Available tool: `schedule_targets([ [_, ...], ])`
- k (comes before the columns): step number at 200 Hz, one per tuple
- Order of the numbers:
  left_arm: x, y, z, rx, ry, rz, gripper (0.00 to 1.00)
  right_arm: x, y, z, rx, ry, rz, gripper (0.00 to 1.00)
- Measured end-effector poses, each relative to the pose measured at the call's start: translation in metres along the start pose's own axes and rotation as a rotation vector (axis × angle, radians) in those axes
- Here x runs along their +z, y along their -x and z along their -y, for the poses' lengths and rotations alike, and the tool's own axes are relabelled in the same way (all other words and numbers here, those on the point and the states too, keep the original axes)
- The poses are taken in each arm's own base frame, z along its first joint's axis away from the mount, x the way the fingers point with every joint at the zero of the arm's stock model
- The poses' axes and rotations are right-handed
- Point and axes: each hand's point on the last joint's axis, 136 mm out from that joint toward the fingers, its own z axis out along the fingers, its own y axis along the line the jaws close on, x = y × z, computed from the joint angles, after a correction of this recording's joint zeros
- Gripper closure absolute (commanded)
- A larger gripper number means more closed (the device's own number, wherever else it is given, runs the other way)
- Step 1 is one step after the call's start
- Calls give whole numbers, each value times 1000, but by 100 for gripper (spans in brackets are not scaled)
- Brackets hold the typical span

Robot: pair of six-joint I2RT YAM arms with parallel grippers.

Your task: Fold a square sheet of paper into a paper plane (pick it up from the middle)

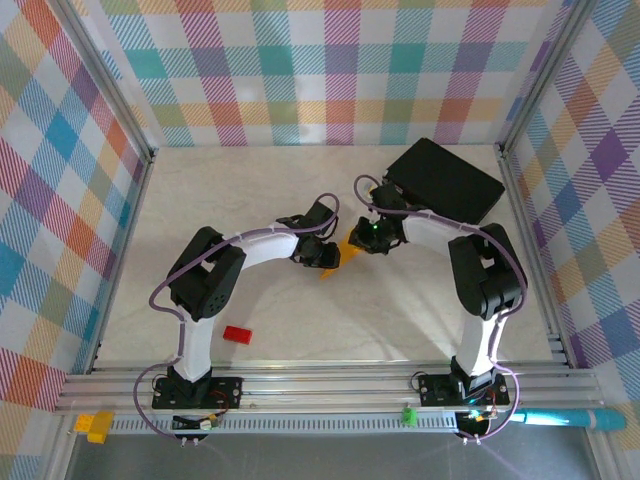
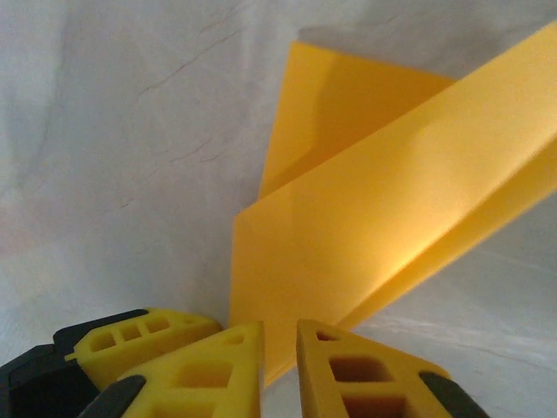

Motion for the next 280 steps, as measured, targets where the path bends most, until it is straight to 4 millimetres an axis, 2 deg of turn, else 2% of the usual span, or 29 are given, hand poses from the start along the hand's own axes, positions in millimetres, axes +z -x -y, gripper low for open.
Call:
schedule_targets([
  [33, 0, 0, 0, 3, 1, 0, 72, 13, -7, -1, 13, 16, -35, 85],
  [69, 0, 0, 1, 7, 4, 3, 71, 21, -3, 0, 17, 11, -40, 85],
  [159, -11, 3, 6, 16, -11, 36, 69, 26, -4, 17, -18, -39, -36, 87],
  [176, -16, 0, 6, 17, -8, 39, 67, 26, -3, 19, -48, -24, -42, 88],
  [201, -29, -11, -7, -13, 19, 15, 65, 27, -3, 21, -103, 9, -48, 88],
  [221, -42, -7, -8, -36, -4, 37, 65, 26, -4, 20, -145, 33, -52, 88],
  [242, -53, 3, 3, -55, -76, 67, 69, 26, -4, 20, -172, 48, -55, 88],
  [280, -60, 16, 35, -68, -252, 94, 82, 26, -4, 19, -187, 61, -59, 88],
])
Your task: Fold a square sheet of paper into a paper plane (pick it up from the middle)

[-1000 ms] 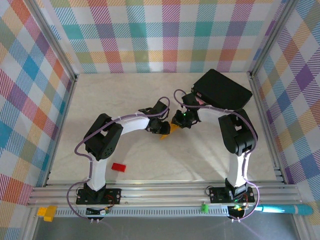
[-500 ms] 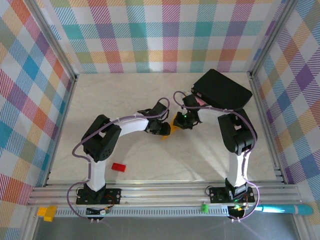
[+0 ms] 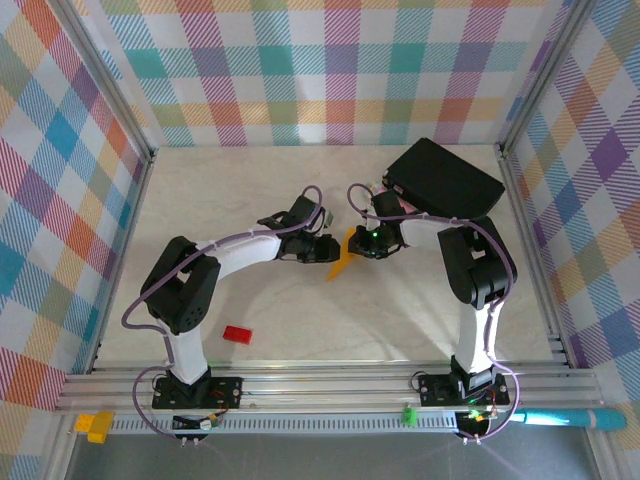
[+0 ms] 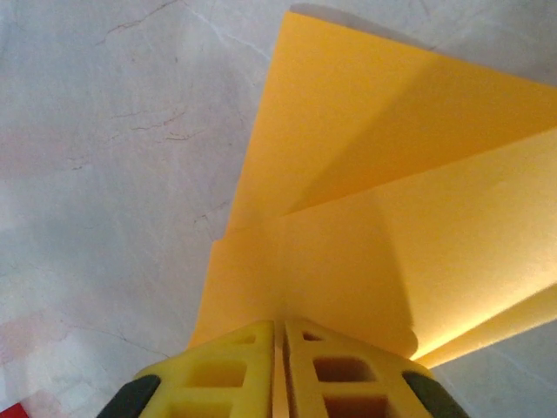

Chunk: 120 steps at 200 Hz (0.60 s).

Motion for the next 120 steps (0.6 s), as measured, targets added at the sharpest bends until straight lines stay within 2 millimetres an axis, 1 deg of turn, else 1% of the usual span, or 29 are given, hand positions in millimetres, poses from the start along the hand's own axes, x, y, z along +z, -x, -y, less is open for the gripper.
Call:
schedule_targets([
  [17, 5, -1, 10, -4, -63, -17, 87, 0, 0, 0, -3, 6, -2, 88],
  [24, 8, -2, 12, -8, -78, -28, 88, 0, 0, 0, -3, 9, -4, 88],
  [49, 27, -11, 5, -26, -86, -78, 92, 0, 1, 1, -1, 24, -7, 89],
  [75, 43, -13, -1, -38, -78, -109, 93, 1, 1, -1, 0, 40, -12, 89],
  [120, 51, -7, 3, -34, -96, -114, 93, 1, 1, 0, 2, 46, -14, 90],
])
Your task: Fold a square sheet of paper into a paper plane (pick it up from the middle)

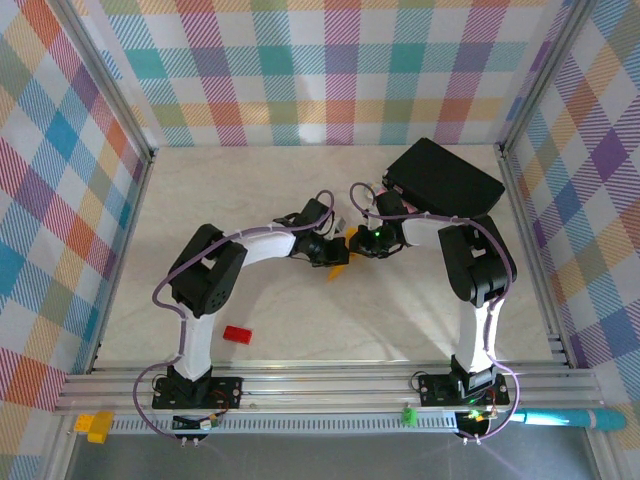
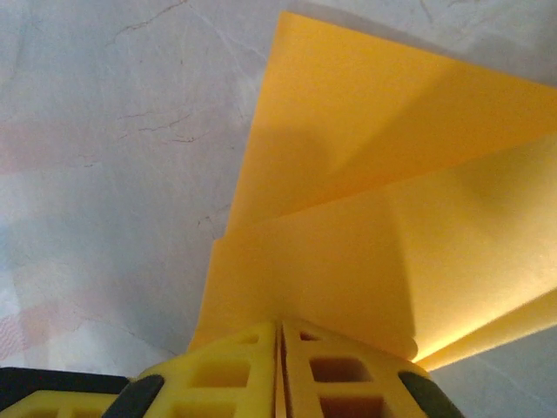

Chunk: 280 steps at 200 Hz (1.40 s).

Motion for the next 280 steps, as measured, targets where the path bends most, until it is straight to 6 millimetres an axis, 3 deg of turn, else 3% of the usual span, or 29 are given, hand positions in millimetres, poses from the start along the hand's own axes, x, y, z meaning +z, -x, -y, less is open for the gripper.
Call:
schedule_targets([
  [123, 13, -5, -10, 7, 12, -27, 99, 0, 1, 3, 39, -25, -39, 94],
  [280, -7, -44, -24, -3, 21, -42, 98, 0, 0, 4, 84, -70, -79, 93],
])
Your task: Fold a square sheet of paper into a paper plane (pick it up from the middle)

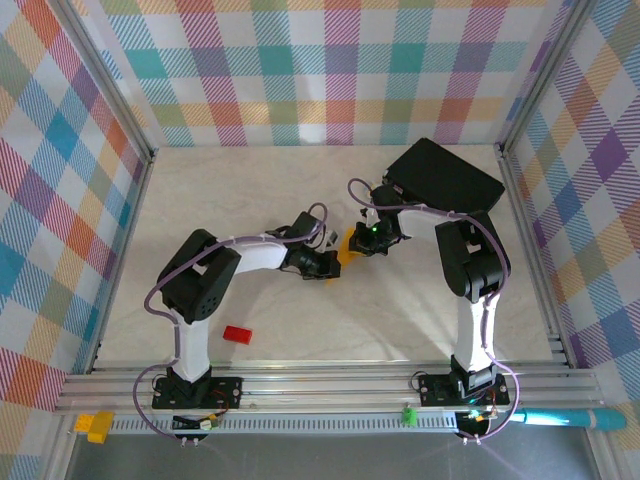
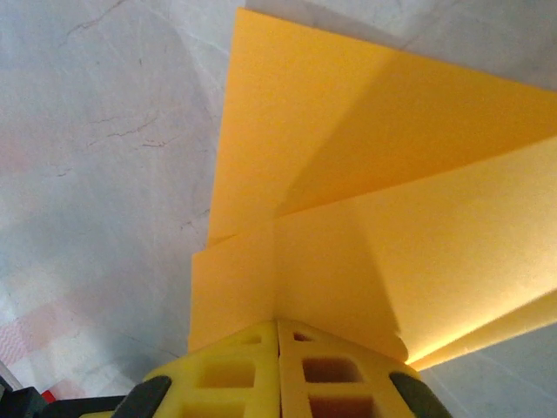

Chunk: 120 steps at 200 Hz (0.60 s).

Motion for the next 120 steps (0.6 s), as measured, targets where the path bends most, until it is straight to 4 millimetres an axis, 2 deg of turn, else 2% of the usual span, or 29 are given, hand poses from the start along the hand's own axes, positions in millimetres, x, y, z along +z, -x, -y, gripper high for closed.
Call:
schedule_targets([
  [66, -17, -29, -10, -56, -2, 16, 96, 0, 0, -1, 6, 3, -2, 93],
  [86, -30, -44, -13, -86, 39, -27, 90, 1, -1, -2, 2, 19, 1, 92],
  [100, -46, -43, -3, -86, 28, -6, 86, 1, -2, -3, 0, 32, 12, 92],
  [120, -72, -23, 26, -50, -39, 91, 85, 1, -7, -5, -1, 49, 18, 91],
])
